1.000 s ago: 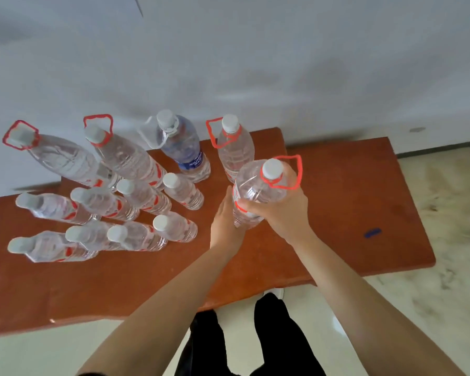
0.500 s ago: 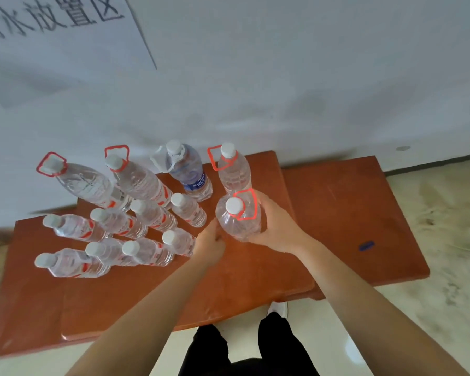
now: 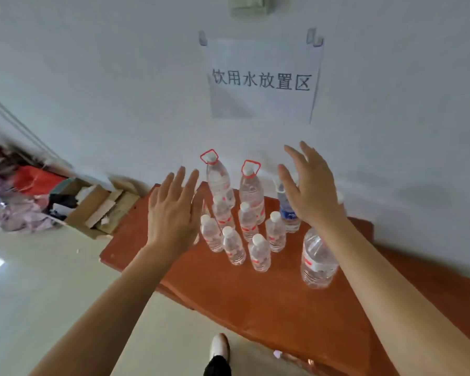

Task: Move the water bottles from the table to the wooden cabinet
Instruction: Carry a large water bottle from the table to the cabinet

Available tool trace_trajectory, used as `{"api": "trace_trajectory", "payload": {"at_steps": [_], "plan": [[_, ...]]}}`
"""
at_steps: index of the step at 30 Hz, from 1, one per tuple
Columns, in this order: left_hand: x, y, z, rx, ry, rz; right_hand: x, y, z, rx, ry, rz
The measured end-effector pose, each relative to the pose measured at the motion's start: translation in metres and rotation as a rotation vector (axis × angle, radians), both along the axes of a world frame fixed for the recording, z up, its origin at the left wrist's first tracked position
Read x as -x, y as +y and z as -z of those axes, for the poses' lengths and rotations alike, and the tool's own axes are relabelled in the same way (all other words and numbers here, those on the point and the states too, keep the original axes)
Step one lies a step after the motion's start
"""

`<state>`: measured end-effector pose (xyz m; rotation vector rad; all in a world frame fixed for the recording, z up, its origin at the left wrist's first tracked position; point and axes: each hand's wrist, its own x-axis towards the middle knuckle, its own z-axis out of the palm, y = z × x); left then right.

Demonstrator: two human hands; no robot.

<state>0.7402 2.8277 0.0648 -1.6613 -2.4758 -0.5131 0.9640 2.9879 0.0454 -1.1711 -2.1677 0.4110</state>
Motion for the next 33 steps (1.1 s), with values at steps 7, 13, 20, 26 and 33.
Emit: {"api": "trace_trajectory", "payload": {"at_steps": [7, 13, 20, 26, 33], "plan": [[0.102, -0.147, -0.064, -0.129, 0.171, -0.341, 0.158, -0.094, -0.054, -0.178, 0.07, -0.357], [0.199, -0.348, -0.113, -0.195, 0.471, -0.688, 0.313, -0.252, -0.122, -0.514, 0.18, -0.638], [0.286, -0.632, -0.136, -0.212, 0.617, -1.071, 0.496, -0.504, -0.15, -0.694, 0.251, -0.921], [0.32, -0.79, -0.155, -0.171, 0.707, -1.296, 0.603, -0.676, -0.158, -0.665, 0.322, -1.095], [0.391, -0.897, -0.137, -0.069, 0.713, -1.499, 0.723, -0.819, -0.133, -0.647, 0.487, -1.339]]}}
